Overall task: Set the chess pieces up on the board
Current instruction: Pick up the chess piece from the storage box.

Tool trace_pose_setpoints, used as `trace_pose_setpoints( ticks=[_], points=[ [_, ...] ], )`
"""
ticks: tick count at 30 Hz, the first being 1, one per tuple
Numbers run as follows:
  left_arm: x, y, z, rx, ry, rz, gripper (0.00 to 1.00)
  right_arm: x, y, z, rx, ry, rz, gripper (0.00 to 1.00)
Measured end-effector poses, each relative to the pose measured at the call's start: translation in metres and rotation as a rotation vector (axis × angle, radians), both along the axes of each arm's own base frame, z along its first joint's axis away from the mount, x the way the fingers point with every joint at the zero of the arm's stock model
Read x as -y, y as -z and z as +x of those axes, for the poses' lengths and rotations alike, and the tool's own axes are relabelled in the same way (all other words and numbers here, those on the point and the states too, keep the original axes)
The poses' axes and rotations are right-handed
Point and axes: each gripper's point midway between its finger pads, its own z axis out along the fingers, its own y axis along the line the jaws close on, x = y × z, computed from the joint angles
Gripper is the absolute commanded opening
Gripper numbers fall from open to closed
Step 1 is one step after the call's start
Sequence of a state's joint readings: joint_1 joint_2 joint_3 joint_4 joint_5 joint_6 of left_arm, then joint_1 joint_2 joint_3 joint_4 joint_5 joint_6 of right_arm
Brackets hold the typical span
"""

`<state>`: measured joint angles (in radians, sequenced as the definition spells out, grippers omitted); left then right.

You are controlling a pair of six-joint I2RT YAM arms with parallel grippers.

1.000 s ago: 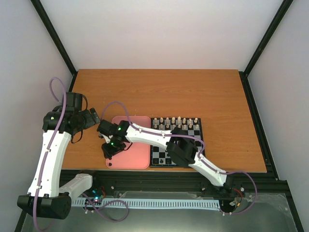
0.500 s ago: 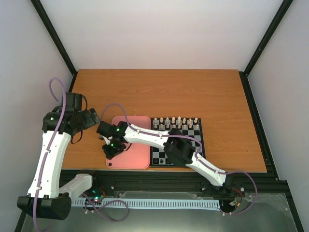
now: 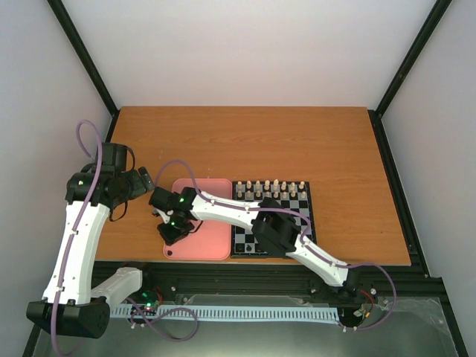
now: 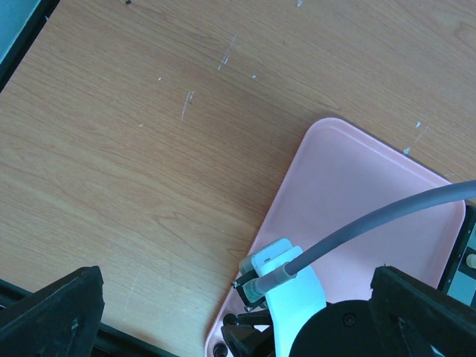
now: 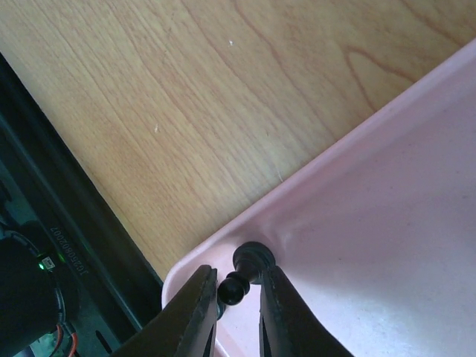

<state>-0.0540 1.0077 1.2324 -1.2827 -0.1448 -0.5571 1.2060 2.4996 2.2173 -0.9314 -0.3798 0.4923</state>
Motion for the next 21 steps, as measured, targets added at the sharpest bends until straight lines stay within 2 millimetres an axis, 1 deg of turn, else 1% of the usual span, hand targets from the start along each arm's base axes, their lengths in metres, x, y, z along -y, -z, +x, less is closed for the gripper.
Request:
trace_pose_setpoints(
  ticks=[5,8,12,17,19,21],
  points=[
    [0.0,0.001,0.0,-0.003,0.0,0.0,1.0,0.001,0.005,-0.001,-0.007,-0.003,-0.01,0.14],
    [0.0,0.003,-0.001,-0.008,0.0,0.0,1.0,0.001,0.004,-0.002,-0.011,-0.007,-0.009,0.08],
    [0.0,0.005,-0.001,-0.013,0.0,0.0,1.0,0.001,0.004,-0.002,-0.01,-0.009,-0.007,0.04],
    [0.0,0.005,-0.001,-0.014,0.0,0.0,1.0,0.002,0.003,0.001,0.009,-0.006,-0.012,0.03],
    [0.0,0.005,-0.001,-0.013,0.0,0.0,1.0,0.006,0.002,0.005,0.027,0.004,-0.024,0.03],
    [0.0,0.005,-0.001,-0.014,0.0,0.0,1.0,0.017,0.0,0.007,0.042,0.018,-0.047,0.03]
  ],
)
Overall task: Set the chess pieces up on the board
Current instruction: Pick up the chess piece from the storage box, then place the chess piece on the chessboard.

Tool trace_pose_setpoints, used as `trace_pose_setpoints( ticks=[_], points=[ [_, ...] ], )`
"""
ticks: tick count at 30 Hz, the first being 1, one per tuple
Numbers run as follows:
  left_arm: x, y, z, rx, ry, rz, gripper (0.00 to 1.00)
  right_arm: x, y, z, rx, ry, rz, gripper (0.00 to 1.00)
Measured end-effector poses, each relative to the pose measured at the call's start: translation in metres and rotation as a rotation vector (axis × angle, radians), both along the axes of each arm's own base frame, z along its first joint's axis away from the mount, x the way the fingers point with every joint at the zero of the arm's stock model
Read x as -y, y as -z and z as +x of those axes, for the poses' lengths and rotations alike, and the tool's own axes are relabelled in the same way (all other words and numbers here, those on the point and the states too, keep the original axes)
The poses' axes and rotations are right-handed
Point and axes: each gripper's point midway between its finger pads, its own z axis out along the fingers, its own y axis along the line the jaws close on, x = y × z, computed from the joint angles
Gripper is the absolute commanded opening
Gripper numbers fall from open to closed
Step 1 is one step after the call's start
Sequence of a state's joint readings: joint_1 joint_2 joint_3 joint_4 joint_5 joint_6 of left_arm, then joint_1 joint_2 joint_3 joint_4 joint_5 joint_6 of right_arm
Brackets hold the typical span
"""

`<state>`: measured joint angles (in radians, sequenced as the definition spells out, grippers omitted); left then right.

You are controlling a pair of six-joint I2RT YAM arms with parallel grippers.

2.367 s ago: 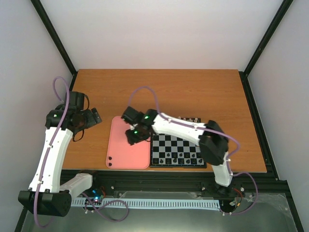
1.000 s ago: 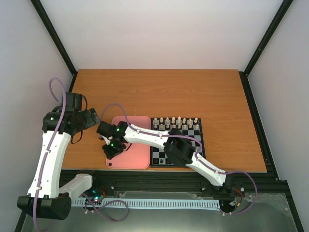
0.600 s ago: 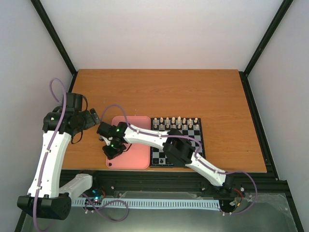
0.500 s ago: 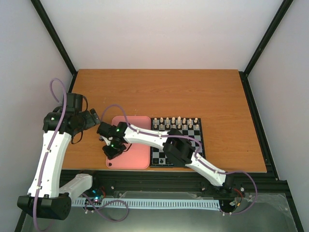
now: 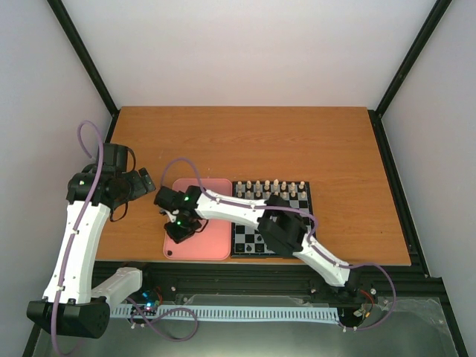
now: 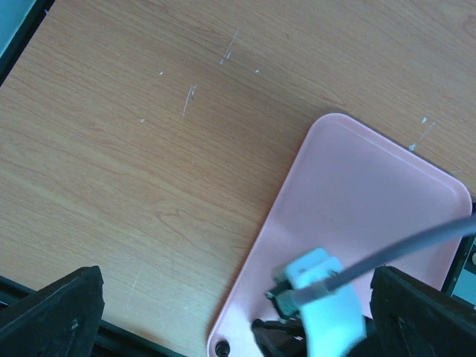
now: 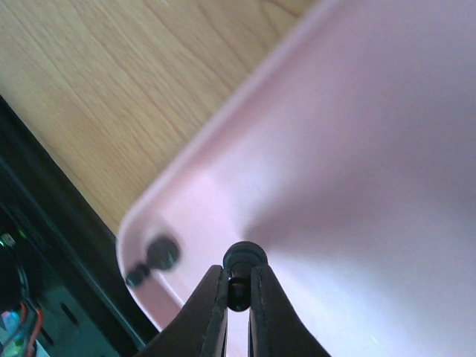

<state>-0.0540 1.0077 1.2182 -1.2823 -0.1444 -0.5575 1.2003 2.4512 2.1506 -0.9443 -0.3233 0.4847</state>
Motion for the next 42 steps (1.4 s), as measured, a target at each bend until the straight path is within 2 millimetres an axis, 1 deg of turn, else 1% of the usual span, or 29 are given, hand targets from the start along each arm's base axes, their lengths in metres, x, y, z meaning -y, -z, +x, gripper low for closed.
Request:
trace_pose_setpoints(
  ticks=[2,4,9,11,12,13,14,15,16,18,21,23,25,30,38,42],
  points=[
    [0.0,0.0,0.0,0.0,0.0,0.0,1.0,0.014,-0.006,0.004,0.016,0.021,-0.023,0.03],
    [0.0,0.0,0.0,0.0,0.0,0.0,1.0,0.03,-0.017,0.009,0.038,0.049,-0.035,0.03],
    [0.0,0.0,0.0,0.0,0.0,0.0,1.0,0.077,-0.062,0.03,0.107,0.146,-0.022,0.03],
    [0.0,0.0,0.0,0.0,0.0,0.0,1.0,0.099,-0.076,0.037,0.134,0.19,-0.018,0.03],
    [0.0,0.0,0.0,0.001,0.001,0.0,1.0,0.113,-0.081,0.04,0.145,0.216,-0.018,0.03],
    [0.0,0.0,0.0,0.0,0.001,-0.001,1.0,0.128,-0.082,0.041,0.15,0.24,-0.03,0.03],
    [0.0,0.0,0.0,0.001,0.002,-0.002,1.0,0.139,-0.081,0.043,0.153,0.258,-0.037,0.03],
    [0.001,0.0,0.0,0.001,0.002,-0.003,1.0,0.154,-0.077,0.043,0.15,0.281,-0.054,0.03],
    [0.001,0.001,0.0,-0.001,0.002,-0.003,1.0,0.173,-0.069,0.043,0.142,0.308,-0.083,0.03],
    [0.001,0.002,0.0,-0.005,0.003,-0.005,1.0,0.201,-0.055,0.042,0.127,0.345,-0.136,0.03],
    [0.001,0.007,-0.002,-0.018,0.005,-0.006,1.0,0.231,-0.035,0.039,0.105,0.384,-0.206,0.03],
    [0.002,0.009,-0.002,-0.024,0.005,-0.007,1.0,0.239,-0.028,0.037,0.098,0.388,-0.229,0.03],
    [0.002,0.009,-0.002,-0.027,0.006,-0.008,1.0,0.242,-0.023,0.034,0.093,0.386,-0.237,0.03],
    [0.002,0.011,-0.001,-0.034,0.007,-0.01,1.0,0.243,-0.016,0.031,0.08,0.387,-0.234,0.03],
    [0.002,0.013,0.0,-0.039,0.007,-0.01,1.0,0.241,-0.012,0.028,0.063,0.381,-0.22,0.03],
    [0.002,0.013,0.0,-0.037,0.007,-0.01,1.0,0.245,-0.007,0.024,0.055,0.38,-0.234,0.03]
  ],
)
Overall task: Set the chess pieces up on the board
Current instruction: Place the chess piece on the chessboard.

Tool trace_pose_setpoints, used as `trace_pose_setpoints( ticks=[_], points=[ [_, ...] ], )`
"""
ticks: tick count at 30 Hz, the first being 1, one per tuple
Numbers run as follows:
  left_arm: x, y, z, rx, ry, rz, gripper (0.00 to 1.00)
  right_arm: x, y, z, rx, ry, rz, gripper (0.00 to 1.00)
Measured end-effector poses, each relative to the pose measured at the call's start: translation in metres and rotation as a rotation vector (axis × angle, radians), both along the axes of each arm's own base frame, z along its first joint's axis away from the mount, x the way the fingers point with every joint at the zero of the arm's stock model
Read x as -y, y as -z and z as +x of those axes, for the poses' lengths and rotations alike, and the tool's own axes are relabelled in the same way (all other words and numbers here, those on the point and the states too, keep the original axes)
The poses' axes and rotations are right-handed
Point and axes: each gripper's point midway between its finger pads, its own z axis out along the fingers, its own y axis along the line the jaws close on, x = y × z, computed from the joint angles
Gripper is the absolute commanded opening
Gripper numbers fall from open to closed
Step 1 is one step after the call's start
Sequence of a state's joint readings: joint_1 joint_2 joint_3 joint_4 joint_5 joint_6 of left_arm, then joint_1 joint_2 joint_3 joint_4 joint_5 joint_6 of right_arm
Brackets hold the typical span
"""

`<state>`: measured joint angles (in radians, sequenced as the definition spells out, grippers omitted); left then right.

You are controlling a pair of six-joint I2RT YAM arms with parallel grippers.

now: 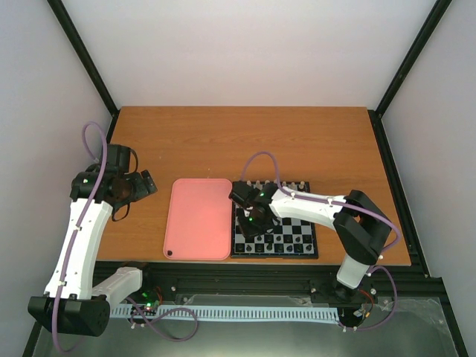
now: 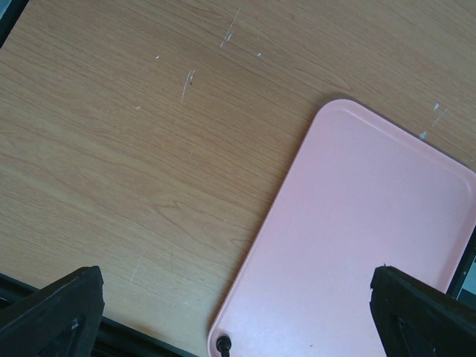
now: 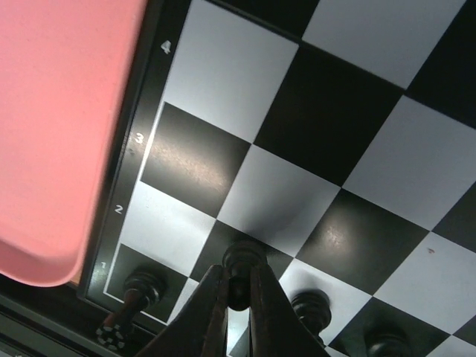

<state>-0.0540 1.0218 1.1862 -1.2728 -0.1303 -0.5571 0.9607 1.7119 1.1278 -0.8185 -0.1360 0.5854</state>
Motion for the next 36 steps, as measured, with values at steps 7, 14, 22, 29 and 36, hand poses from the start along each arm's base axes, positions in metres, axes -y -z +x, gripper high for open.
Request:
trace_pose_setpoints(
  ticks=[7,14,22,29,36],
  points=[
    [0.0001,0.0001,0.0001,0.0,-0.001,-0.001,1.0,0.0049,0.0054,-0.004,-0.013,0.0,-0.014,0.03],
    [0.0006,0.0032,-0.0008,-0.007,-0.007,-0.007,1.0,0.0032,0.0056,-0.0036,-0.013,-0.001,-0.007,0.04],
    [0.0007,0.0039,-0.0011,-0.009,-0.013,-0.011,1.0,0.0007,0.006,-0.0034,-0.015,-0.004,0.002,0.08],
    [0.0007,0.004,-0.0016,-0.008,-0.018,-0.013,1.0,0.0016,0.0064,-0.0033,-0.012,-0.012,-0.002,0.27],
    [0.0007,0.0046,-0.0018,-0.009,-0.018,-0.013,1.0,0.0013,0.0005,-0.0002,0.002,-0.021,-0.009,0.44]
  ],
)
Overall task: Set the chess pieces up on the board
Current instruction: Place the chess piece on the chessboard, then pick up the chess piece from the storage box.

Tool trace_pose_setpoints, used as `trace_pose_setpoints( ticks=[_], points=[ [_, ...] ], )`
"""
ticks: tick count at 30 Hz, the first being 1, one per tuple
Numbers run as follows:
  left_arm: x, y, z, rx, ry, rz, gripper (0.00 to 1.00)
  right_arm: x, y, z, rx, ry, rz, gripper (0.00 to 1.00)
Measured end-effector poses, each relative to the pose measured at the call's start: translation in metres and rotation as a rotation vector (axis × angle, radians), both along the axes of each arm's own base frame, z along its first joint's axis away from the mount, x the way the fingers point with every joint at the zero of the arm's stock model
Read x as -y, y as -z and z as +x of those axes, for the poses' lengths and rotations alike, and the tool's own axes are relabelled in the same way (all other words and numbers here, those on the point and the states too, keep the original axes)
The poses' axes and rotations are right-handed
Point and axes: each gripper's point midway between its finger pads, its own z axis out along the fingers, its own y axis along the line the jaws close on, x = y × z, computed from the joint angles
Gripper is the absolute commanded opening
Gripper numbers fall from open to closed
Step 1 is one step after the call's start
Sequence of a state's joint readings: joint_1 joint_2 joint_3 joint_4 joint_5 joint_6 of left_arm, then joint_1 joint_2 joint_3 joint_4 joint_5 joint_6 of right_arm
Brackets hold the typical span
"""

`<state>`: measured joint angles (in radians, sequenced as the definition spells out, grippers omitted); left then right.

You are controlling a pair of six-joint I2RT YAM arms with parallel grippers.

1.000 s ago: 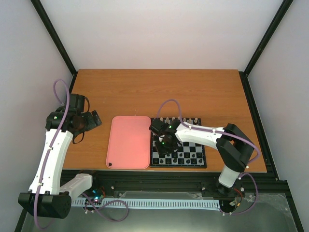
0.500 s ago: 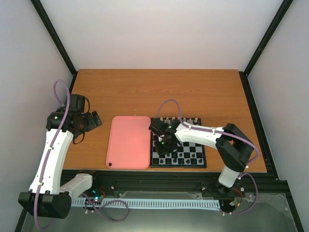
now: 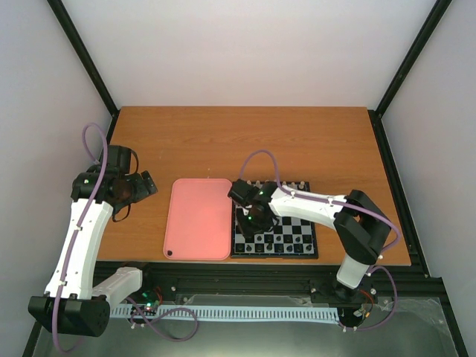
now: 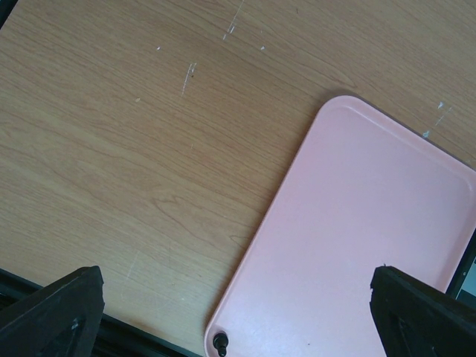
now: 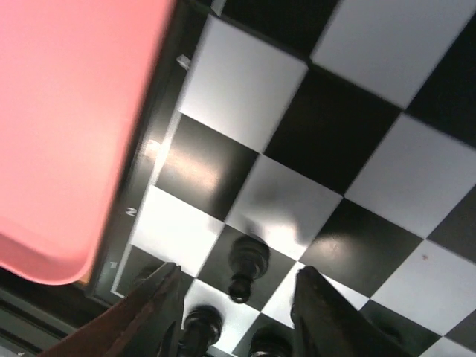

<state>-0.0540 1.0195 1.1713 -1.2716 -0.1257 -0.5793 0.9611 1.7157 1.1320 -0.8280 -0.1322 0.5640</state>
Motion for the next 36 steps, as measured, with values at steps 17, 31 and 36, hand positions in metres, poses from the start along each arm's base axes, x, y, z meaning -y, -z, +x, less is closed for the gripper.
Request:
trace_pose_setpoints(
  ticks=[17,31,36],
  points=[
    [-0.008,-0.031,0.008,0.072,-0.023,0.041,1.0,-0.166,-0.05,-0.007,0.053,-0.238,0.277,0.65],
    [-0.011,-0.061,0.024,0.142,-0.036,0.055,1.0,-0.259,-0.019,-0.043,-0.053,-0.413,0.374,0.52],
    [-0.01,-0.061,0.024,0.141,-0.033,0.052,1.0,-0.267,-0.015,-0.046,-0.076,-0.419,0.379,0.43]
  ],
)
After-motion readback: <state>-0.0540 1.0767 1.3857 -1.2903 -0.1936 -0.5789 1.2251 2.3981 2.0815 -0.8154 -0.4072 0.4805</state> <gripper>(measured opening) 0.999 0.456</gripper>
